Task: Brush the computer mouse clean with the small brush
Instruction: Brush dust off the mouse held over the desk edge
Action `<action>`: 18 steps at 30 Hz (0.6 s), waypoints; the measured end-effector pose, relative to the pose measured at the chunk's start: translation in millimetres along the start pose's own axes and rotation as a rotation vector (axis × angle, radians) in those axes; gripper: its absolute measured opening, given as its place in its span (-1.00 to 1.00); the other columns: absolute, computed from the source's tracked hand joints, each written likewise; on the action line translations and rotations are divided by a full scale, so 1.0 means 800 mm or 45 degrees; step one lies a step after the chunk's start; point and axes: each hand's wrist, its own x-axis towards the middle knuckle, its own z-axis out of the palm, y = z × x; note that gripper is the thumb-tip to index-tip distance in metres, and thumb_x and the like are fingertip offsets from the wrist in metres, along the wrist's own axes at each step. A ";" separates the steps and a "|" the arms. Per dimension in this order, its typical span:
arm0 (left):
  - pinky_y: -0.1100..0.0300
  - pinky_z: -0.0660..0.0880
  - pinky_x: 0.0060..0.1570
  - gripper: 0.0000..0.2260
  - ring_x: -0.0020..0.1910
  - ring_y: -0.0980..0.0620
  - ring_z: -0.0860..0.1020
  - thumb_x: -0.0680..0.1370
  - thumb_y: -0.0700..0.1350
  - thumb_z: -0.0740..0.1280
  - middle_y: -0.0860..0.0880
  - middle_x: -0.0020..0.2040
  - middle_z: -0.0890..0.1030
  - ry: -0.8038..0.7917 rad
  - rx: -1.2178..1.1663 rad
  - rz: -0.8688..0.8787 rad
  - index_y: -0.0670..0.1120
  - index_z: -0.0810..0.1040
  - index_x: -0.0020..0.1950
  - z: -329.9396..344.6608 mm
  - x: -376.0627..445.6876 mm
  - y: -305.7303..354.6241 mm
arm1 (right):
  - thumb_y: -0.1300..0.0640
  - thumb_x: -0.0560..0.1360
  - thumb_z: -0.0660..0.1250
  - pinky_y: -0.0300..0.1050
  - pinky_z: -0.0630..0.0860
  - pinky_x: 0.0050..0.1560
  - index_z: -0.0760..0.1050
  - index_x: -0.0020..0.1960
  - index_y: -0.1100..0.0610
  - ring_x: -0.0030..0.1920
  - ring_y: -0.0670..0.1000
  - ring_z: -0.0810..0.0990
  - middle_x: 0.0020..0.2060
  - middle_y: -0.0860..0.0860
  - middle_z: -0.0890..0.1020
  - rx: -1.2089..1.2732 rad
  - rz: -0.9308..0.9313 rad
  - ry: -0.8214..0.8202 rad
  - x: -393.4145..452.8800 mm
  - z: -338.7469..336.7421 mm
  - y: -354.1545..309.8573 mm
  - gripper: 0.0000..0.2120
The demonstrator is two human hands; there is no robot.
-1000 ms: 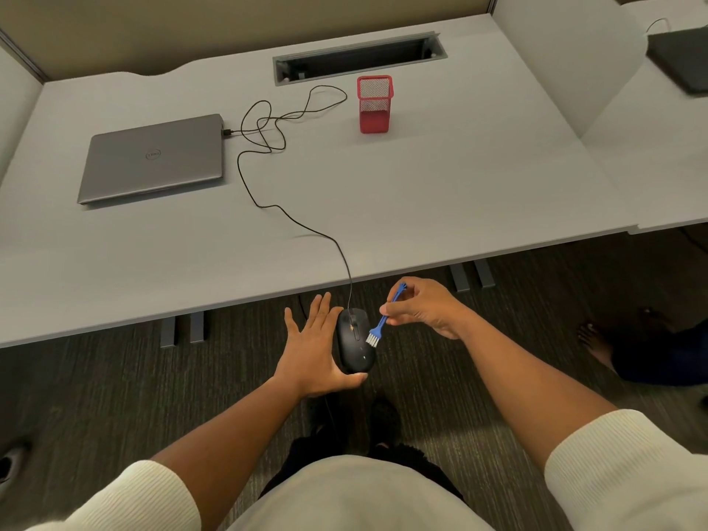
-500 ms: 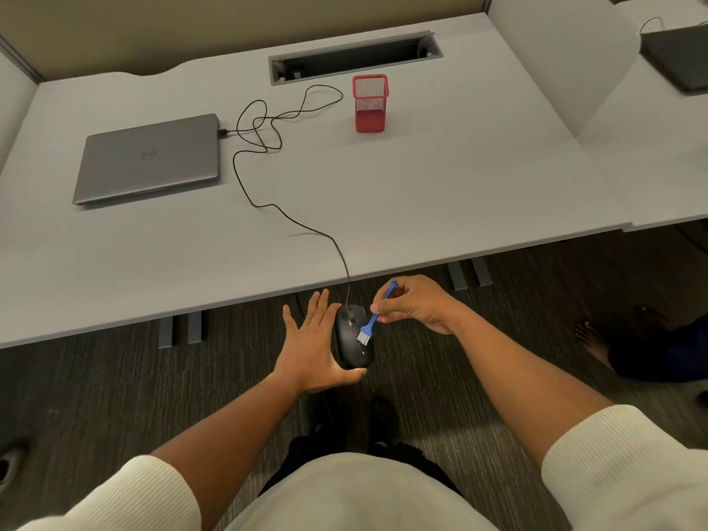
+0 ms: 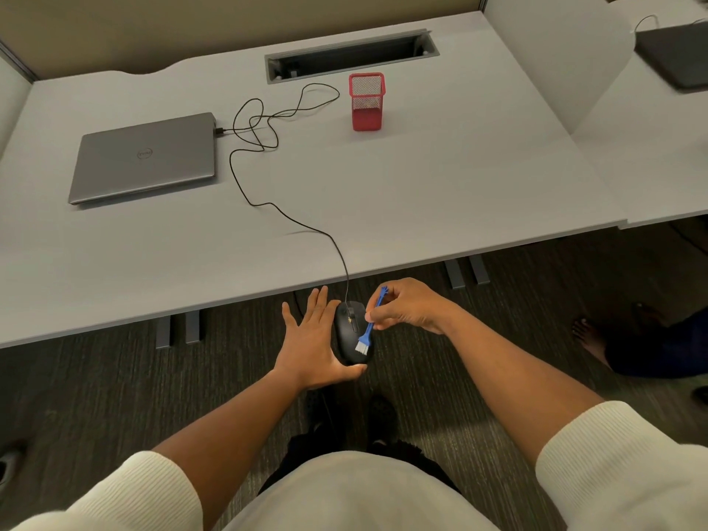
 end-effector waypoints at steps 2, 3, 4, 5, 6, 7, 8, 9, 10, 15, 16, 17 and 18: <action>-0.41 -0.33 0.46 0.15 0.62 -0.04 -0.22 0.24 0.61 0.23 -0.11 0.66 -0.09 0.006 -0.008 0.006 -0.06 0.07 0.62 0.000 0.000 0.001 | 0.29 0.38 0.50 -0.24 0.63 -0.15 0.63 -0.14 0.15 -0.21 -0.04 0.73 -0.31 -0.01 0.72 -0.141 0.017 0.021 0.000 -0.003 0.001 -0.90; -0.41 -0.33 0.46 0.15 0.62 -0.04 -0.22 0.24 0.60 0.24 -0.11 0.66 -0.08 0.009 -0.015 0.006 -0.06 0.08 0.62 0.000 0.000 0.001 | 0.29 0.39 0.49 -0.25 0.63 -0.16 0.63 -0.15 0.14 -0.23 -0.05 0.72 -0.32 -0.02 0.72 -0.188 0.025 0.040 0.000 -0.006 0.002 -0.90; -0.41 -0.33 0.46 0.14 0.62 -0.04 -0.22 0.24 0.60 0.24 -0.11 0.66 -0.08 0.011 -0.020 0.004 -0.06 0.08 0.62 0.000 0.000 0.000 | 0.29 0.39 0.49 -0.25 0.64 -0.16 0.63 -0.15 0.14 -0.23 -0.06 0.72 -0.32 -0.02 0.71 -0.210 0.030 0.057 -0.001 -0.009 0.002 -0.90; -0.41 -0.33 0.46 0.14 0.62 -0.04 -0.22 0.24 0.61 0.23 -0.11 0.66 -0.08 0.010 -0.020 0.002 -0.05 0.08 0.62 0.001 0.000 0.000 | 0.29 0.39 0.50 -0.25 0.64 -0.16 0.63 -0.15 0.14 -0.23 -0.06 0.72 -0.31 -0.01 0.71 -0.206 0.030 0.068 -0.002 -0.012 0.001 -0.90; -0.41 -0.33 0.46 0.14 0.62 -0.04 -0.23 0.24 0.61 0.23 -0.11 0.66 -0.08 0.006 -0.013 0.002 -0.05 0.07 0.62 0.001 0.000 -0.001 | 0.29 0.39 0.50 -0.25 0.63 -0.15 0.64 -0.14 0.14 -0.22 -0.06 0.73 -0.29 0.00 0.72 -0.177 0.027 0.071 -0.002 -0.013 0.000 -0.90; -0.41 -0.32 0.46 0.15 0.62 -0.03 -0.23 0.24 0.62 0.22 -0.10 0.66 -0.09 0.001 -0.005 0.002 -0.05 0.06 0.63 0.002 0.000 -0.001 | 0.28 0.39 0.51 -0.25 0.63 -0.15 0.64 -0.14 0.15 -0.22 -0.05 0.73 -0.28 0.01 0.72 -0.131 0.019 0.067 -0.003 -0.013 -0.002 -0.90; -0.41 -0.32 0.46 0.15 0.62 -0.03 -0.24 0.24 0.62 0.21 -0.10 0.66 -0.10 0.001 -0.001 0.005 -0.05 0.05 0.63 0.004 0.000 -0.001 | 0.28 0.39 0.52 -0.26 0.62 -0.15 0.65 -0.13 0.16 -0.21 -0.05 0.73 -0.27 0.03 0.72 -0.081 0.008 0.059 -0.004 -0.011 -0.004 -0.90; -0.41 -0.33 0.46 0.15 0.62 -0.03 -0.24 0.24 0.62 0.22 -0.10 0.66 -0.10 0.002 -0.002 0.010 -0.05 0.06 0.63 0.005 0.000 -0.002 | 0.29 0.39 0.52 -0.26 0.62 -0.15 0.65 -0.12 0.17 -0.20 -0.04 0.73 -0.26 0.04 0.72 -0.040 -0.005 0.051 -0.003 -0.008 -0.006 -0.90; -0.40 -0.33 0.46 0.15 0.62 -0.03 -0.24 0.25 0.62 0.22 -0.09 0.66 -0.10 0.005 -0.004 0.014 -0.05 0.06 0.63 0.005 0.000 -0.002 | 0.29 0.39 0.52 -0.25 0.62 -0.15 0.65 -0.12 0.17 -0.19 -0.03 0.74 -0.25 0.05 0.72 -0.020 -0.017 0.046 -0.002 -0.004 -0.007 -0.90; -0.40 -0.33 0.45 0.15 0.62 -0.03 -0.22 0.24 0.62 0.23 -0.10 0.66 -0.08 0.026 0.002 0.016 -0.05 0.09 0.62 0.006 0.000 -0.003 | 0.28 0.40 0.50 -0.25 0.64 -0.13 0.64 -0.15 0.13 -0.23 -0.08 0.71 -0.29 -0.01 0.70 -0.201 -0.011 0.145 0.000 -0.003 -0.005 -0.91; -0.41 -0.32 0.46 0.15 0.62 -0.03 -0.22 0.24 0.62 0.23 -0.10 0.66 -0.08 0.025 0.003 0.013 -0.06 0.09 0.62 0.006 0.000 -0.004 | 0.28 0.40 0.49 -0.27 0.63 -0.15 0.64 -0.16 0.12 -0.24 -0.10 0.70 -0.29 -0.02 0.70 -0.221 -0.005 0.179 -0.001 -0.006 -0.005 -0.90; -0.41 -0.32 0.46 0.15 0.62 -0.03 -0.22 0.24 0.62 0.23 -0.10 0.66 -0.08 0.025 0.000 0.011 -0.06 0.09 0.62 0.006 -0.001 -0.004 | 0.27 0.41 0.49 -0.28 0.63 -0.16 0.63 -0.15 0.11 -0.24 -0.10 0.70 -0.28 -0.01 0.70 -0.227 -0.003 0.203 -0.002 -0.009 -0.005 -0.90; -0.41 -0.31 0.46 0.15 0.62 -0.03 -0.22 0.24 0.62 0.23 -0.10 0.66 -0.08 0.024 -0.001 0.009 -0.05 0.09 0.62 0.006 -0.001 -0.004 | 0.27 0.41 0.49 -0.29 0.62 -0.16 0.64 -0.15 0.11 -0.23 -0.10 0.70 -0.26 0.00 0.71 -0.216 -0.009 0.215 -0.003 -0.010 -0.006 -0.91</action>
